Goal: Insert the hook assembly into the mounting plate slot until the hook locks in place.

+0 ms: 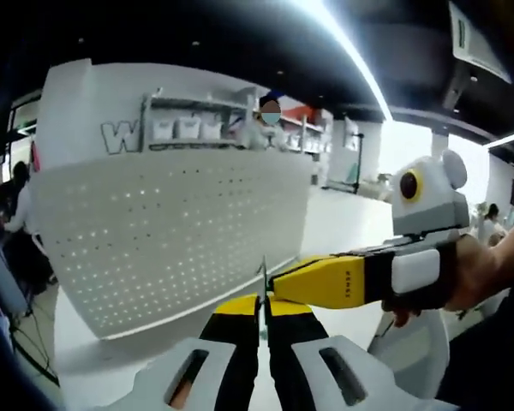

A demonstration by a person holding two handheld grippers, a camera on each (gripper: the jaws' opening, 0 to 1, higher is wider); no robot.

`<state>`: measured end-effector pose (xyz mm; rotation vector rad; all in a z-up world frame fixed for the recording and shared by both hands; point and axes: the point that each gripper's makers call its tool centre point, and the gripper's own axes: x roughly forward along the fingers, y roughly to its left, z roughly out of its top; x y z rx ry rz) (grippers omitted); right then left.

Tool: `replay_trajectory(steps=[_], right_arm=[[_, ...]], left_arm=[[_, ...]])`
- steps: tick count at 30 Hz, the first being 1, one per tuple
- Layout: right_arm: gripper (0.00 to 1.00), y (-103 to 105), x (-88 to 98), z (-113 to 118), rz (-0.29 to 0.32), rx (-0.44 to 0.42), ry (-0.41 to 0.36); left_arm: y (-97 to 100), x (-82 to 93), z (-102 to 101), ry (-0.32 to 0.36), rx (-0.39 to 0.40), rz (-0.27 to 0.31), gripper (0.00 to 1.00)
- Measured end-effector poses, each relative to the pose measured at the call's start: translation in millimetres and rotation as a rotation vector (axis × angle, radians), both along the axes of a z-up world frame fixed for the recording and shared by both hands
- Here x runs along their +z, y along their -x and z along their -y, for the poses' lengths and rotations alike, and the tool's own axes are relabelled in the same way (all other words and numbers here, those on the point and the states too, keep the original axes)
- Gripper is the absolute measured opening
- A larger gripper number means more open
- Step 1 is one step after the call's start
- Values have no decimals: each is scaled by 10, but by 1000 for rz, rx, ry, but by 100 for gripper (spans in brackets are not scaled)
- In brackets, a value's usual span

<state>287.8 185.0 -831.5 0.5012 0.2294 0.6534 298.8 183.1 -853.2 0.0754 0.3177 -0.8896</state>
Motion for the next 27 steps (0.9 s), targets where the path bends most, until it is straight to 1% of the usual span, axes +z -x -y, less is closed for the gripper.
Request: replay_trajectory(steps=[2, 3, 7, 10, 13, 15, 17, 20, 22, 24, 25, 26, 27], right_arm=[[3, 1, 23, -1, -1, -2, -22], [2, 0, 24, -14, -13, -4, -41], [2, -8, 24, -25, -17, -5, -52], [1, 2, 37, -47, 11, -7, -13], [0, -3, 18, -38, 2, -9, -14], [0, -3, -1, -39, 1, -13, 2], [0, 3, -13, -35, 6, -13, 19], [0, 8, -28, -26, 1, -13, 23], [0, 8, -49, -20, 0, -12, 34], [0, 10, -60, -20, -1, -10, 37], [0, 10, -64, -20, 1, -10, 42], [0, 7, -75, -14, 0, -12, 47], [0, 6, -81, -14, -2, -11, 47]], left_arm=[[-2, 20, -2, 7, 4, 5, 1], [-8, 24, -6, 4, 7, 10, 1], [-15, 37, -22, -12, 9, 22, 1], [-17, 40, -31, -19, 6, 27, 1], [-18, 26, -32, -19, -2, 19, 2], [-13, 10, -27, -22, -6, 11, 3], [-8, -7, -19, -27, -18, 15, 3], [-3, -22, -6, -19, -23, 24, 4], [7, -40, 8, -23, -29, 22, 6], [41, -84, 35, -27, -46, -7, 12], [75, -113, 50, -30, -64, -32, 11], [43, -107, 34, -33, -51, -16, 11], [55, -113, 38, -37, -60, -13, 12]])
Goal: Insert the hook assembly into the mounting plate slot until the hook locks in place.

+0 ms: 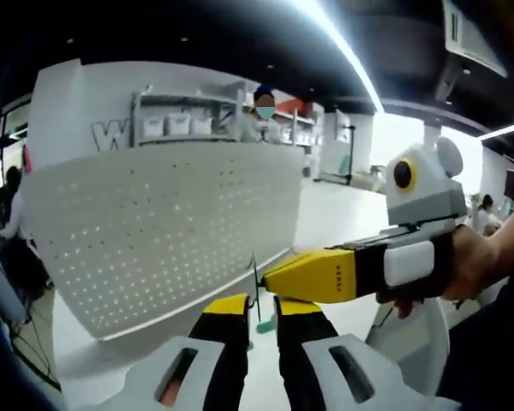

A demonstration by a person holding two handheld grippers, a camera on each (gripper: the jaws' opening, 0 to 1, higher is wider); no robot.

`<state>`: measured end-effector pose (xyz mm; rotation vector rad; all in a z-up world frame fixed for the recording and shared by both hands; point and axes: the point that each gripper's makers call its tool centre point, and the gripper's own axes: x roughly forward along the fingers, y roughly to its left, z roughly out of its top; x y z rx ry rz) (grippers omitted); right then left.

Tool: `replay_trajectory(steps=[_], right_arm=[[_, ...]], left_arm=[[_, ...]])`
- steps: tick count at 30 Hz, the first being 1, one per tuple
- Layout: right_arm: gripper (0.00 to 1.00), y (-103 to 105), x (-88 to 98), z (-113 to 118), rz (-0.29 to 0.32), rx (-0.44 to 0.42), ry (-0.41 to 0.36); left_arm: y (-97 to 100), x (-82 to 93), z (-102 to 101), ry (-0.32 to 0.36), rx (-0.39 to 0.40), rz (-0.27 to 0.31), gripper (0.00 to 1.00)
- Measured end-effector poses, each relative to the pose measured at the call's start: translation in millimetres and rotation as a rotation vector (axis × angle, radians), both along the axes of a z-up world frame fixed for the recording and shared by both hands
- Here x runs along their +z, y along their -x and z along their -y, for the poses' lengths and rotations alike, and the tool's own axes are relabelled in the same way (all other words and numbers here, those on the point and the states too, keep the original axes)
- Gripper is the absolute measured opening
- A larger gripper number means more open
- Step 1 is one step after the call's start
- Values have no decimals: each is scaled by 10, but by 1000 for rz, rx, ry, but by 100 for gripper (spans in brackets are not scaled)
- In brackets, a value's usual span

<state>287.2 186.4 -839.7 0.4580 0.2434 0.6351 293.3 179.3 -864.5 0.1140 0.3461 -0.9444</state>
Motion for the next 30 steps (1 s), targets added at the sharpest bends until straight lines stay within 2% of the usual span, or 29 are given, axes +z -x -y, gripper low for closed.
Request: replay_trajectory(steps=[7, 17, 21, 30], right_arm=[[0, -11, 10, 3, 17, 1, 23], [0, -30, -17, 61, 40, -3, 73], [0, -53, -22, 92, 53, -12, 95], [0, -132, 20, 170, 137, -66, 188]], left_arm=[[3, -38, -13, 29, -1, -42, 35], [48, -89, -74, 62, -1, -61, 69], [73, -82, -94, 81, -8, -57, 77], [72, -35, -123, 135, 0, -73, 91]])
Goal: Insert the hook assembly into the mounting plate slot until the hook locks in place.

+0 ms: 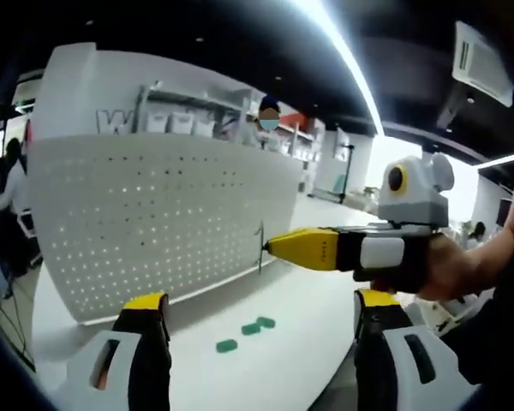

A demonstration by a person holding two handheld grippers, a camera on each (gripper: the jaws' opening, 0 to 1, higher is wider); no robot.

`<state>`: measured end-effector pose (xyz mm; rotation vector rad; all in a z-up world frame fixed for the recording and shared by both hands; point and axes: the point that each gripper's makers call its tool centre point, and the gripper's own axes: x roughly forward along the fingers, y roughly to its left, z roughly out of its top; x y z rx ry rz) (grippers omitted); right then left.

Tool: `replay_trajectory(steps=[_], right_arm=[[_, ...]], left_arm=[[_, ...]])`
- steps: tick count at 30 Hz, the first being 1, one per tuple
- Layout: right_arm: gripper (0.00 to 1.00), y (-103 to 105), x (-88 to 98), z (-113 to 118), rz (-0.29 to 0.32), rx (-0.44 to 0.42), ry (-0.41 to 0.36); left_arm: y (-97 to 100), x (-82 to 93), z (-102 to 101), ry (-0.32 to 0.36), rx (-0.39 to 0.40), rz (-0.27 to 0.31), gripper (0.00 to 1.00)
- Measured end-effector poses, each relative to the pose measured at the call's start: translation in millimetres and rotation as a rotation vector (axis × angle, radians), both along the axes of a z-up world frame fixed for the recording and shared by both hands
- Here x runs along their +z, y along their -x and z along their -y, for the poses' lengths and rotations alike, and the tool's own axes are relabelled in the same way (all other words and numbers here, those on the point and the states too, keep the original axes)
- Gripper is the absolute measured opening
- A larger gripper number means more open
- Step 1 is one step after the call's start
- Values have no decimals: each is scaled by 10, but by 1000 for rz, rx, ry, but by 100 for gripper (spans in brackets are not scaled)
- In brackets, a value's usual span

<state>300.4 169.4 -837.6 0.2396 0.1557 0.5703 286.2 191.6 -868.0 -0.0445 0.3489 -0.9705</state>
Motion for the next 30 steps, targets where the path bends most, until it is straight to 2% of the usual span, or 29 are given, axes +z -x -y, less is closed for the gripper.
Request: replay_trajectory(steps=[11, 20, 30], right_arm=[[0, -57, 18, 136, 29, -63, 26], [0, -193, 75, 343, 79, -157, 53], [0, -360, 93, 500, 103, -226, 64]], left_arm=[[3, 15, -50, 28, 14, -14, 92], [26, 45, -47, 44, 16, -11, 94], [26, 72, -170, 59, 43, -16, 91]])
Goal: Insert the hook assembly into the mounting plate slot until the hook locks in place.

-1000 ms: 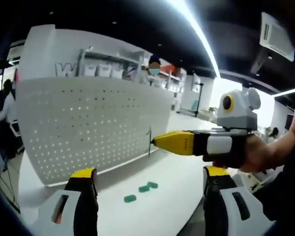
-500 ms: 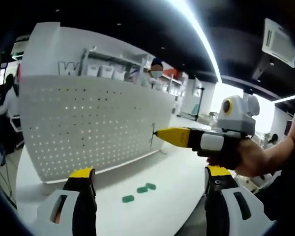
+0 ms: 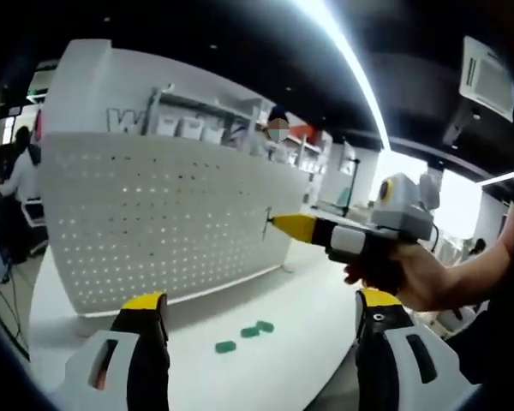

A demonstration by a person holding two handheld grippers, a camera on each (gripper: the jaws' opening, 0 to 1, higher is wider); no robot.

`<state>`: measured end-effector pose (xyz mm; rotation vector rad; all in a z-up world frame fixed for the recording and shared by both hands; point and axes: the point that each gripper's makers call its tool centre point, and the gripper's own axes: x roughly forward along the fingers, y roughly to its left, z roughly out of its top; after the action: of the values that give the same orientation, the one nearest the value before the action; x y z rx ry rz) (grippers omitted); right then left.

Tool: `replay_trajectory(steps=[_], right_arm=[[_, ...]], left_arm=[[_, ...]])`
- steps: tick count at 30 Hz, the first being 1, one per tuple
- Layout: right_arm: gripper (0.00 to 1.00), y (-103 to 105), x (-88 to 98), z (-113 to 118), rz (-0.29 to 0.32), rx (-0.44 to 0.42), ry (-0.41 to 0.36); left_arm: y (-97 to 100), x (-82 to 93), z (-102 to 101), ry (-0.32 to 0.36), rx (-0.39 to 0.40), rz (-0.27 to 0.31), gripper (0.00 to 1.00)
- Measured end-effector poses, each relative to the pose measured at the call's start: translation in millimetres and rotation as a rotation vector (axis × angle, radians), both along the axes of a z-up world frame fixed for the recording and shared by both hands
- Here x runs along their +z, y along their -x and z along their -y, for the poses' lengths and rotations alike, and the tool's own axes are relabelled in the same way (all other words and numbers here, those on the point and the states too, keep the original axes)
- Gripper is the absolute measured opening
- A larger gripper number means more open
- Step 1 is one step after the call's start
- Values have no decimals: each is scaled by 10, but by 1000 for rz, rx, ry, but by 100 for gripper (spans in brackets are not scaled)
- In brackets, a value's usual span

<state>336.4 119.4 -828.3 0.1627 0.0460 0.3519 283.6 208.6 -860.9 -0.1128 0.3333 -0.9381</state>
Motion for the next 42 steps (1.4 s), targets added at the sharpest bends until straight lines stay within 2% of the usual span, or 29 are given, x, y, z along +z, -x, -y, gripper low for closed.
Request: replay_trajectory(steps=[7, 14, 21, 32, 42], right_arm=[[0, -173, 61, 110, 28, -37, 25], [0, -377, 123, 262, 47, -97, 7], [0, -559, 123, 355, 54, -127, 26], [0, -1019, 222, 627, 114, -250, 69], [0, -1331, 223, 796, 122, -332, 24]], left_arm=[[-32, 43, -77, 42, 20, -18, 89], [-77, 66, -115, 46, 26, -21, 89], [-159, 82, -189, 67, 44, -27, 88], [-180, 28, -228, 77, 59, -49, 87], [-237, 8, -384, 67, 98, -55, 87]])
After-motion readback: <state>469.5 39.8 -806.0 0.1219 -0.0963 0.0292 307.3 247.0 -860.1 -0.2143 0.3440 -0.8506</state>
